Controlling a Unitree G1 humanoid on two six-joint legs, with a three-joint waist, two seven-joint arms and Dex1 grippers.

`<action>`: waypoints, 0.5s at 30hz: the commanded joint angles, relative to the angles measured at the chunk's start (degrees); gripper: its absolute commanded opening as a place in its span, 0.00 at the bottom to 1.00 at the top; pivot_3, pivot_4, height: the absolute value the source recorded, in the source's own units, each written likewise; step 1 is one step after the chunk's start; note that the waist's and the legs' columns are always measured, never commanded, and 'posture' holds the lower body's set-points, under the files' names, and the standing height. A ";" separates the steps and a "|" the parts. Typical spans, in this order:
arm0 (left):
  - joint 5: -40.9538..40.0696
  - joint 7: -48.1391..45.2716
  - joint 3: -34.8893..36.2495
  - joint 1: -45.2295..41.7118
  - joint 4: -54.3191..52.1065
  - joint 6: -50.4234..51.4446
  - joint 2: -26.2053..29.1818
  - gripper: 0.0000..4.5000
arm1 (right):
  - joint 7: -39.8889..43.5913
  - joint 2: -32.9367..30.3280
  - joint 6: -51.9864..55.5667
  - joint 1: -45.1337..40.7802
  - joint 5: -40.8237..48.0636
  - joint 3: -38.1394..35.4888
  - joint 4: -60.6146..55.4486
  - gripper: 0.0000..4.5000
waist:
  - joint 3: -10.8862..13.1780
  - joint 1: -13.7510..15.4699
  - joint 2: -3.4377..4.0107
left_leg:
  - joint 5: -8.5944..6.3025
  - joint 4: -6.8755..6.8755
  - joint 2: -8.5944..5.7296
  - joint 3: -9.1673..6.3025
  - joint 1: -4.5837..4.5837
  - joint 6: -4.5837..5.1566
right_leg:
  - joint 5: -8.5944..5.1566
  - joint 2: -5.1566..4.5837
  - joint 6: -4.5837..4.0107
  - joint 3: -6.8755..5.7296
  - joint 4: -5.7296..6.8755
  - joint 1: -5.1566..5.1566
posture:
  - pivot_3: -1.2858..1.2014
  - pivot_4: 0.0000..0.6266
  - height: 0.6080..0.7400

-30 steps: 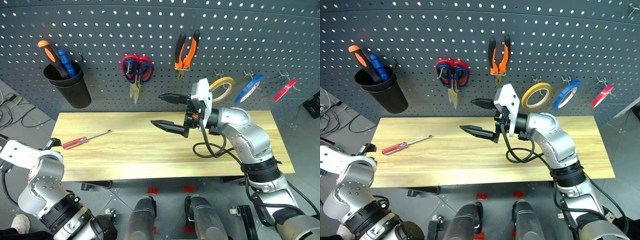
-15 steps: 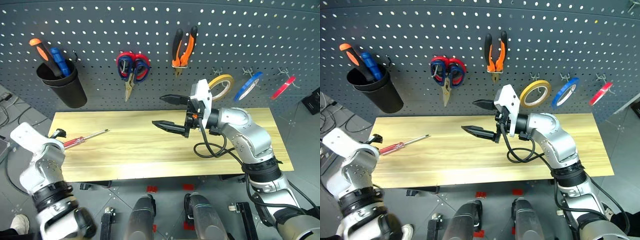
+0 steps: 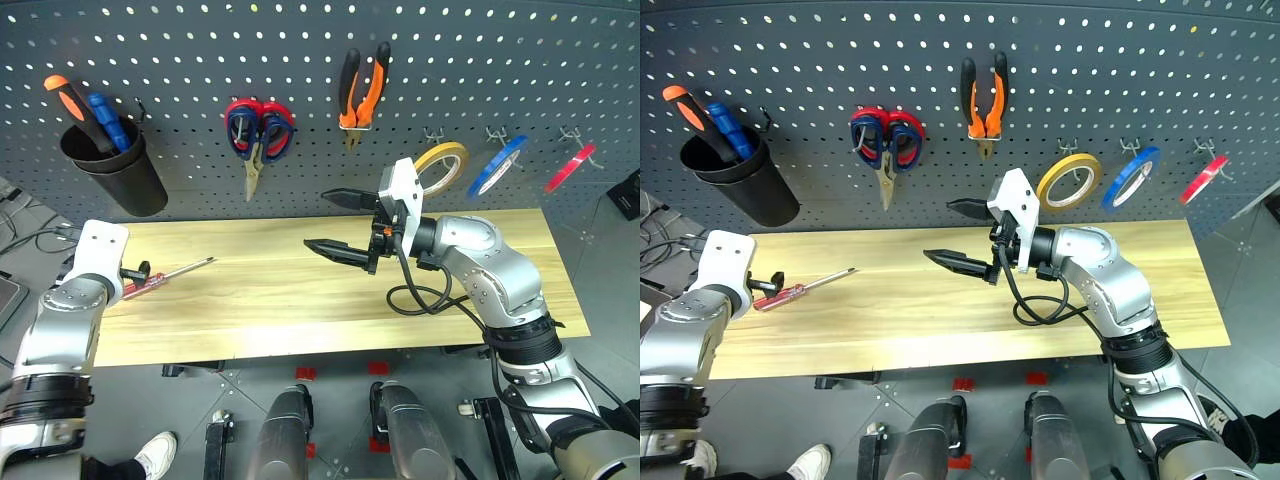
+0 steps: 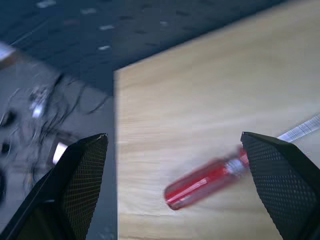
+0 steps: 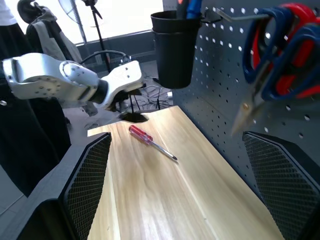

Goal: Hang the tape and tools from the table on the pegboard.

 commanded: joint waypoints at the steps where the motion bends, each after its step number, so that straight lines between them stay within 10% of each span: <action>1: 0.33 -10.80 -0.08 -0.71 7.58 -9.72 4.03 1.00 | -0.51 0.22 0.29 0.04 0.10 -0.61 -1.21 1.00 | 0.30 -0.03 0.05 | 0.00 -0.01 0.02 -0.01 -0.02 0.00 | 0.00 0.00 -0.02 -0.02 0.00 -0.03 | 0.49 0.64 1.00; 15: 8.85 -31.85 -7.87 -20.04 49.38 -41.87 7.16 1.00 | -3.00 -0.92 4.52 2.08 1.42 -2.10 -4.82 1.00 | 3.20 -0.75 0.03 | 0.00 0.10 -0.01 0.05 -0.25 0.03 | 0.00 0.00 -0.04 -0.24 0.06 -0.21 | 0.47 0.75 1.00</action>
